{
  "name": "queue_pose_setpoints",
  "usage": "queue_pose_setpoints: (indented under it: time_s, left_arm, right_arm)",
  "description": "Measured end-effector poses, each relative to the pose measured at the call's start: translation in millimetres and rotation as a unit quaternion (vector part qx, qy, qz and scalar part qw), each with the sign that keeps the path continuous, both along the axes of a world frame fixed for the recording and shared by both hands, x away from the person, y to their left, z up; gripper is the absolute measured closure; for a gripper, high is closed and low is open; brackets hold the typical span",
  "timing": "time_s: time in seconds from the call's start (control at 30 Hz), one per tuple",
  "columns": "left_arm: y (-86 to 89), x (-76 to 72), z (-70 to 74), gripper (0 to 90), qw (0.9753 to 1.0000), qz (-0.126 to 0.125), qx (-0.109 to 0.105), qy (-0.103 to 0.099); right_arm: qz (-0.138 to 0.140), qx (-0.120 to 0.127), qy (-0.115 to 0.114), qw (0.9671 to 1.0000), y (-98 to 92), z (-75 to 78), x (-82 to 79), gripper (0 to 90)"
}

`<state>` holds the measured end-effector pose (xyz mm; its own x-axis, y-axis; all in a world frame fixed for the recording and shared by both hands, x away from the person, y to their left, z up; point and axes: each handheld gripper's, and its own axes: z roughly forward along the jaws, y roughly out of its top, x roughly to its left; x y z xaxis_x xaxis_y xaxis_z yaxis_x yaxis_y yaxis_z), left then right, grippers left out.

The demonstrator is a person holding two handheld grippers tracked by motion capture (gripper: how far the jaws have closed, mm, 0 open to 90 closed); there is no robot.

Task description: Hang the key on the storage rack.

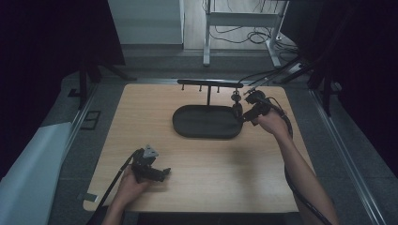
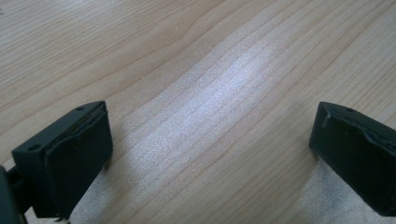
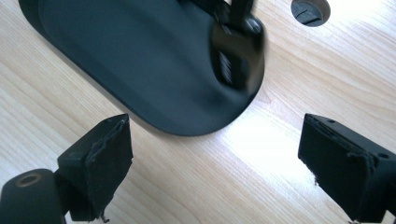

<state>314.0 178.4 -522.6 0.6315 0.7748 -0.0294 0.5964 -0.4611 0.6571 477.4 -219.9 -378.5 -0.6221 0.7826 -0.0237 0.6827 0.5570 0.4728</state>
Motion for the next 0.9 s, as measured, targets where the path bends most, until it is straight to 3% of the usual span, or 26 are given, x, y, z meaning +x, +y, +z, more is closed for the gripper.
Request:
queue_pose_setpoints:
  time_s: [0.9]
  left_arm:
    - [-0.5, -0.2, -0.1, 0.0, 1.0000, 0.002, -0.002, -0.001]
  right_arm:
    - [0.012, 0.012, -0.021, 0.9996, -27.6, 3.8, -46.2, 10.5]
